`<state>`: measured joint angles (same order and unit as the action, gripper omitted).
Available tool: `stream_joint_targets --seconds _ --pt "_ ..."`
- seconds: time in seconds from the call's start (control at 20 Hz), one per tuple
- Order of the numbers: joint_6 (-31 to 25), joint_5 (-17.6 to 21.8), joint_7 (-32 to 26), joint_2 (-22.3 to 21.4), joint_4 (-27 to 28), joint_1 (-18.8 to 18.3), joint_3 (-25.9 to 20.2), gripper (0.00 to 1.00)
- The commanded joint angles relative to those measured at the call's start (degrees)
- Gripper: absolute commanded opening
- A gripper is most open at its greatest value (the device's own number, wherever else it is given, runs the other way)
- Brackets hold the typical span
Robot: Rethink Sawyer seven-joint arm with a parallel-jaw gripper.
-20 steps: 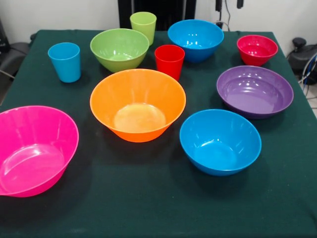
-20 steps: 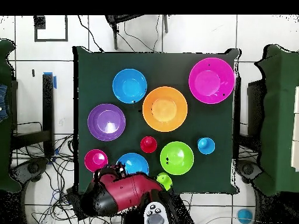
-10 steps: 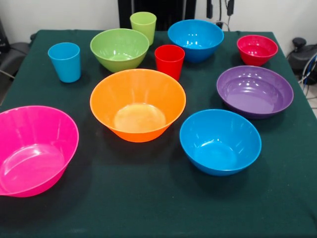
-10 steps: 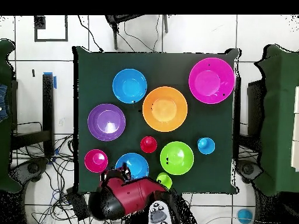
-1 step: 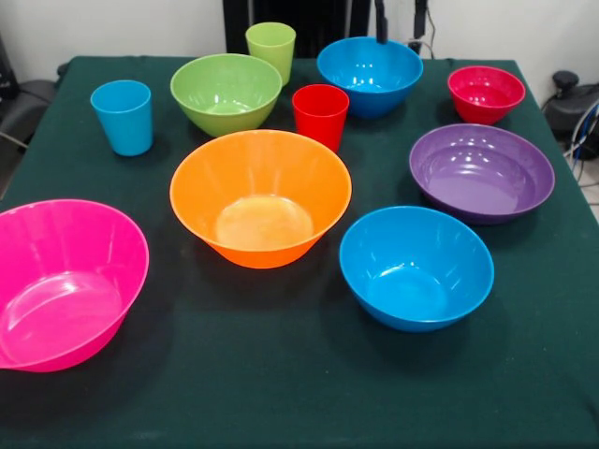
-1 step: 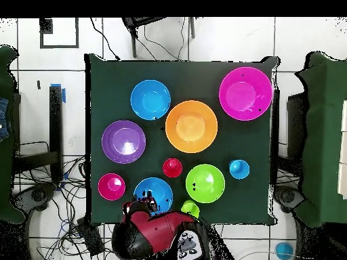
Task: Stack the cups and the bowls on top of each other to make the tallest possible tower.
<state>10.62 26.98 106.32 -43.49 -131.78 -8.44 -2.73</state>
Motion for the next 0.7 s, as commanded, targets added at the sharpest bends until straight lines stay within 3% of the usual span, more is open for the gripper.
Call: stream_joint_targets --seconds 0.05,0.7 --pt "2.6 3.8 5.8 4.5 0.2 0.1 -0.8 1.0" --pt "3.0 4.9 6.5 5.1 0.3 -2.0 -3.4 1.0"
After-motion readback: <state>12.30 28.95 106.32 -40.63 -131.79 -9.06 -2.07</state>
